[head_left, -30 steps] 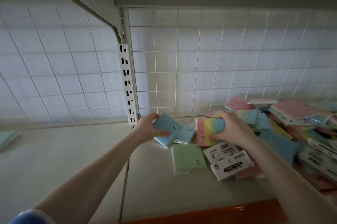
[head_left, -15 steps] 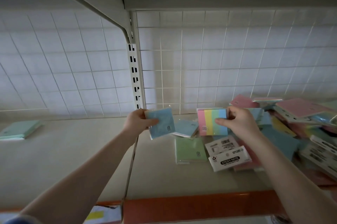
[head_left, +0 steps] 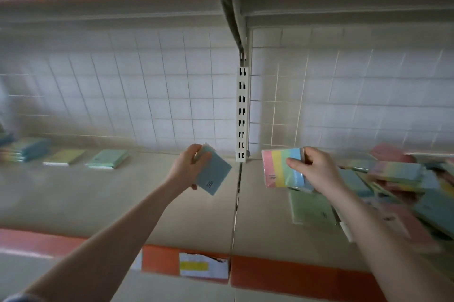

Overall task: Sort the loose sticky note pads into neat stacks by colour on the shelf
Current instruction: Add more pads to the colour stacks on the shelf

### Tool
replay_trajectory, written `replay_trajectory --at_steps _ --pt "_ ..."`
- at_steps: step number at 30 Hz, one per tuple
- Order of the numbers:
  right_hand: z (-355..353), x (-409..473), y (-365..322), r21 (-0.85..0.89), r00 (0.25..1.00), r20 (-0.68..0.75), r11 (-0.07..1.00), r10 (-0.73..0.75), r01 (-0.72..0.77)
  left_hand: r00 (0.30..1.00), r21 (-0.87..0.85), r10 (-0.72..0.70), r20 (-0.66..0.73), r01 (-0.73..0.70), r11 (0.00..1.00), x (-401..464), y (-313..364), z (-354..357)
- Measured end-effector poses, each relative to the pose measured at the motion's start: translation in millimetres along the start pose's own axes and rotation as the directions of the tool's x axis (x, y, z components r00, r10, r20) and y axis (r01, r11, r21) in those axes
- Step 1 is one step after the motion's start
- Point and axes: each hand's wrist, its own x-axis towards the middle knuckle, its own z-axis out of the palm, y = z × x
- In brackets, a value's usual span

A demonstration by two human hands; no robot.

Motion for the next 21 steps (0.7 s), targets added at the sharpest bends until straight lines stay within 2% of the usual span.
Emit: replay_trajectory --at_steps 6,15,21 --pt "77 8 -34 0.049 0.999 0.039 0.999 0.004 -0.006 0.989 0.011 -0.144 0.044 0.144 0.99 0 -40 -77" --pt "247 20 -110 0.111 0.998 0.021 0.992 0.057 -0.059 0.982 -0.007 -0.169 0.081 0.17 0.985 19 -130 -240" --pt "316 22 -139 0.125 0.99 0.055 0.983 0.132 -0.138 0.978 -0.037 -0.185 0.09 0.189 0.981 29 -170 -310"
